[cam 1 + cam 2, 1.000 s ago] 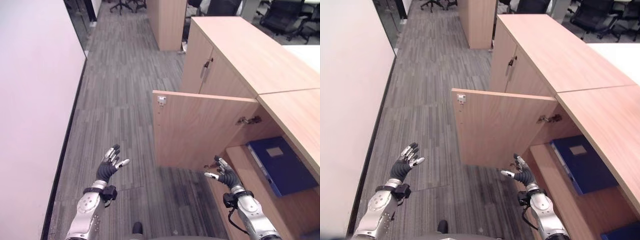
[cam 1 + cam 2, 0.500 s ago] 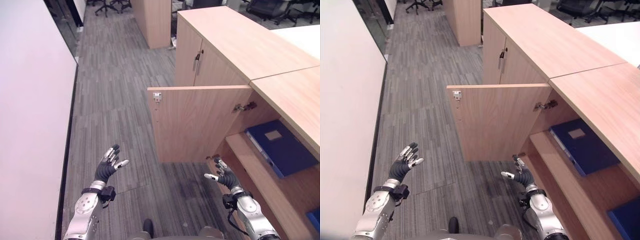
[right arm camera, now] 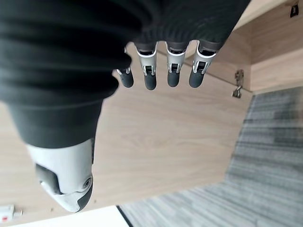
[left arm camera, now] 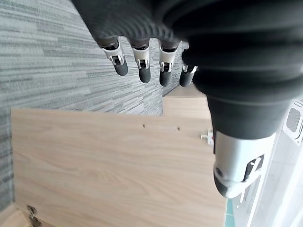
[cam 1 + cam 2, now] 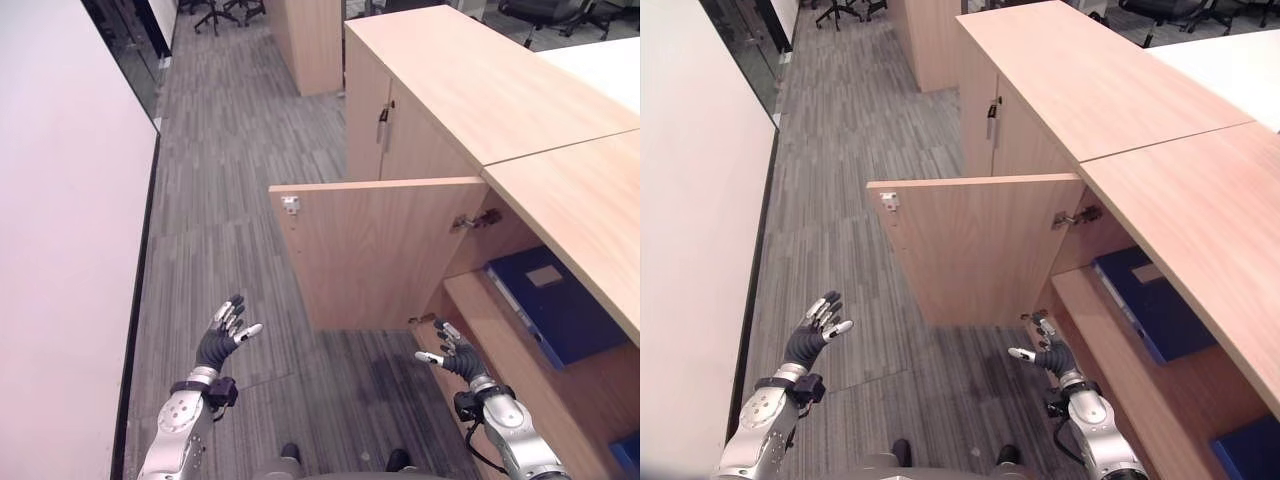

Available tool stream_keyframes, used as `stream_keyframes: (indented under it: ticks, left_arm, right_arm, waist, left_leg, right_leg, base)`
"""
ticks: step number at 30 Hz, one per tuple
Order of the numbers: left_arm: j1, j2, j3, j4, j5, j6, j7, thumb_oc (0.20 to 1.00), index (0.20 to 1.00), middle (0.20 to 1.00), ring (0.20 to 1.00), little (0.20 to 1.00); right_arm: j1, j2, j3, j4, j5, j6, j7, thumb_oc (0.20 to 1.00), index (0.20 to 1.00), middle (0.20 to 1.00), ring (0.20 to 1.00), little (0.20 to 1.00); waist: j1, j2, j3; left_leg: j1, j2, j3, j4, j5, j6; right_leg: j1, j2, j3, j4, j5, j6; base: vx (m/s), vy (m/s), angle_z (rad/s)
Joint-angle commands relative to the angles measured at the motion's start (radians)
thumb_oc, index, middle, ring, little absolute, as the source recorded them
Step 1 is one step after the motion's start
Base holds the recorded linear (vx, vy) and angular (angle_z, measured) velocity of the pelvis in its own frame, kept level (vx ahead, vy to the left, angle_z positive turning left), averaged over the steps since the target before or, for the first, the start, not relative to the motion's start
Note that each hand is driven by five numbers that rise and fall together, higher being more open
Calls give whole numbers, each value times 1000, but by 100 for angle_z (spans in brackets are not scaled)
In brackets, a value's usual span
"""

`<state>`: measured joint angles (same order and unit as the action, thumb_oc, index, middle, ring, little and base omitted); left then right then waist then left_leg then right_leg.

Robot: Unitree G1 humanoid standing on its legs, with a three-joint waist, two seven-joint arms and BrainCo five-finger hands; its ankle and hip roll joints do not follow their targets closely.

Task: Put the empty folder in the office cabinet

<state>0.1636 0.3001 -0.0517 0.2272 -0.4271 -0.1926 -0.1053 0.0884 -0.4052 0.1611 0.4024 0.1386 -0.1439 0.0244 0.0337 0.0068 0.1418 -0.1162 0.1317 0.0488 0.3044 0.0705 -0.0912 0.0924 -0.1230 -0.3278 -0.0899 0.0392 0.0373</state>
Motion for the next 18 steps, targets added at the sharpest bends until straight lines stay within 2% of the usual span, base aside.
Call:
stream_keyframes:
  ticks: [1, 5, 7, 9, 12, 18]
  left_arm:
    - [-27, 13, 22, -48, -27, -46, 1, 1000, 1000, 1000, 1000, 1000]
    - [-2, 15, 22, -47, -12, -48, -11, 1000, 1000, 1000, 1000, 1000]
    - [-1, 15, 22, -48, -12, -48, -11, 1000, 1000, 1000, 1000, 1000]
    - [5, 15, 24, -52, -10, -45, -12, 1000, 1000, 1000, 1000, 1000]
    - [4, 19, 25, -55, -5, -46, -5, 1000, 1000, 1000, 1000, 1000]
    - [-14, 22, 35, -46, 10, -51, 23, 1000, 1000, 1000, 1000, 1000]
  right_arm:
    - [-52, -20, 10, -34, 44, -44, 6, 1000, 1000, 1000, 1000, 1000]
    - [-39, -13, 9, -26, 23, -47, 15, 1000, 1000, 1000, 1000, 1000]
    - [-38, -13, 10, -25, 23, -48, 15, 1000, 1000, 1000, 1000, 1000]
    - [-25, 1, 9, -28, 25, -51, 14, 1000, 1000, 1000, 1000, 1000]
    - [-19, 9, 14, -36, 28, -49, 18, 1000, 1000, 1000, 1000, 1000]
    - [-8, 20, 15, -44, 28, -42, 21, 1000, 1000, 1000, 1000, 1000]
  waist:
    - [21, -13, 14]
    - [33, -9, -20]
    - [34, -9, -19]
    - [21, -5, -44]
    - [14, -1, -47]
    - [-2, -2, -58]
  left_leg:
    - [15, 19, -40, -64, -71, -48]
    - [54, -33, -50, -256, -69, -19]
    - [60, -33, -49, -263, -66, -19]
    - [119, -36, -28, -305, -65, -12]
    - [167, -37, -23, -340, -68, -4]
    - [203, -46, -11, -369, -75, 9]
  right_leg:
    - [2, -25, 4, 3, -60, 91]
    - [2, -2, 23, 3, -65, 104]
    - [4, -2, 24, 3, -65, 104]
    - [19, -4, 24, 3, -64, 105]
    - [32, -8, 36, 3, -62, 107]
    - [37, -17, 53, 3, -53, 117]
  base:
    - [101, 13, -59]
    - [118, 16, -34]
    - [79, 21, -33]
    - [127, 70, -6]
    - [46, 58, -5]
    - [29, 61, -3]
